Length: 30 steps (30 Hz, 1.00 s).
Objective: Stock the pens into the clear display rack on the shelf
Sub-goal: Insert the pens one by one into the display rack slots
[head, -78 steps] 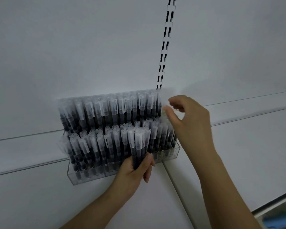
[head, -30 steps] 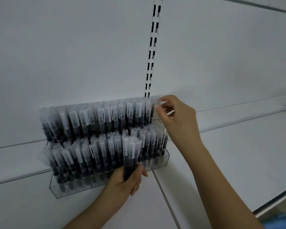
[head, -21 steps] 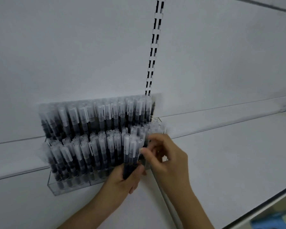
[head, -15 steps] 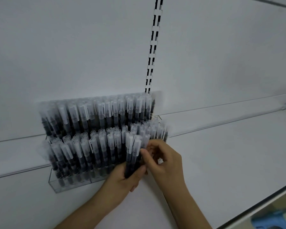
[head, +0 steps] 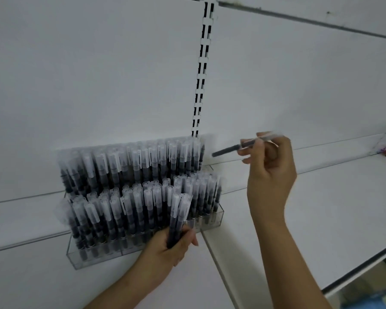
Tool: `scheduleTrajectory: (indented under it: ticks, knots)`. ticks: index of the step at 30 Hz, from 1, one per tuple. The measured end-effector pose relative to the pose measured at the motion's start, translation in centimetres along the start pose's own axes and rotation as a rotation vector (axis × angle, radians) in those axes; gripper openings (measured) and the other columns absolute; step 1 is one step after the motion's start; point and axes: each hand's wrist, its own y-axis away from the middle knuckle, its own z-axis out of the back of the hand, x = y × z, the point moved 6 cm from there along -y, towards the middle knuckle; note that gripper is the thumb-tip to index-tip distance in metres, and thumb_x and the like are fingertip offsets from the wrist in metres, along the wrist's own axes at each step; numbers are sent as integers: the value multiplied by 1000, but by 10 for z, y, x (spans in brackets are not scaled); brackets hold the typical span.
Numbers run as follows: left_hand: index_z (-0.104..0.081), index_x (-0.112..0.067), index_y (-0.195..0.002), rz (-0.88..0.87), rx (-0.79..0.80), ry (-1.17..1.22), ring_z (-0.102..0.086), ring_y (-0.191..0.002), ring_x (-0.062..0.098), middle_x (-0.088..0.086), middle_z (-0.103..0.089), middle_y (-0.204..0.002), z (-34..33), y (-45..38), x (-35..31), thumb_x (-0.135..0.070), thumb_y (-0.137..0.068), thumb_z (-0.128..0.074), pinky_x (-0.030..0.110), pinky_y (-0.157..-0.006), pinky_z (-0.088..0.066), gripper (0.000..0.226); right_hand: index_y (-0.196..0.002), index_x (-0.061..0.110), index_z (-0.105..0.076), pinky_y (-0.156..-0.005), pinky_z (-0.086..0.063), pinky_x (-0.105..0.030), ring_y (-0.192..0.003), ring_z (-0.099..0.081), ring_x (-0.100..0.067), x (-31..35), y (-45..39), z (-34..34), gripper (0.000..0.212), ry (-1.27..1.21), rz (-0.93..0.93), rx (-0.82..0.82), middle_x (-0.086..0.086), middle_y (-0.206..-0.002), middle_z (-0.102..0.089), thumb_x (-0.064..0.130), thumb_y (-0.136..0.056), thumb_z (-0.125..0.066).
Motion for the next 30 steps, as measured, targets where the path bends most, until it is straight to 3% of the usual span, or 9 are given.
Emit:
scheduleTrajectory:
  ticks: [3, 5, 8, 13, 19, 22, 25, 27, 30]
  knots:
    - [-65, -12, -79, -5, 5, 34, -35, -47, 12, 0, -38, -51, -1, 0, 0, -38, -91, -56, 24, -50, -31, 30, -95, 18, -56, -80, -57, -44, -79, -72, -15, -15, -12, -18, 5, 137, -35, 170, 3, -83, -73, 14, -98, -54]
    - [-65, -10, -78, 0, 2, 50, -34, -47, 12, 0, -37, -52, -1, 0, 0, -34, -90, -56, 24, -49, -31, 28, -95, 21, -58, -81, -57, -44, -77, -71, -16, -23, -16, -29, 5, 202, -49, 277, 3, -81, -74, 16, -96, -56]
    - [-65, -10, -78, 18, 2, 80, -32, -48, 13, 2, -35, -53, -1, 0, 2, -32, -91, -57, 23, -48, -29, 27, -92, 24, -57, -74, -53, -36, -74, -69, -24, -29, -19, -42, 4, 328, -27, 430, 2, -76, -73, 21, -95, -58]
    - [-67, -15, -75, 18, 11, 100, -31, -48, 13, 3, -33, -54, -2, 0, 1, -31, -89, -57, 23, -48, -28, 23, -88, 25, -55, -69, -51, -22, -70, -67, -5, -36, -17, -61, 9, 547, 91, 628, 8, -75, -72, 26, -94, -62]
    - [-63, -6, -80, 10, 10, 67, -32, -50, 14, 4, -32, -55, -1, 1, -5, -33, -86, -56, 21, -48, -29, 28, -82, 18, -61, -72, -54, -30, -72, -64, -8, -48, -23, -67, 15, 702, 46, 672, 5, -74, -69, 28, -91, -67]
    - [-63, -6, -80, 10, -1, 55, -33, -49, 13, 4, -33, -55, -1, 2, -7, -34, -85, -56, 21, -48, -31, 30, -88, 21, -66, -73, -53, -27, -74, -63, -3, -50, -17, -62, 14, 729, 21, 685, 9, -79, -68, 35, -91, -67]
    - [-63, -5, -81, 16, -9, 46, -33, -49, 12, 2, -34, -53, -1, 2, -6, -31, -89, -55, 21, -49, -31, 28, -84, 25, -65, -66, -46, -14, -73, -60, -3, -27, -7, -42, 14, 615, 46, 487, 12, -76, -66, 37, -92, -64]
    - [-63, -6, -82, 32, -18, 41, -34, -48, 12, 0, -35, -52, 0, 2, -3, -24, -95, -54, 22, -49, -31, 24, -75, 27, -62, -61, -43, -15, -67, -57, -6, -9, 12, -26, 20, 504, 61, 365, 10, -68, -63, 37, -93, -63]
    - [-64, -10, -79, 36, -8, 59, -34, -48, 12, -1, -36, -52, 0, 2, -3, -25, -95, -56, 23, -48, -30, 24, -77, 28, -62, -58, -44, -16, -66, -59, -9, -9, 54, -27, 19, 411, 29, 469, 10, -72, -63, 45, -86, -65]
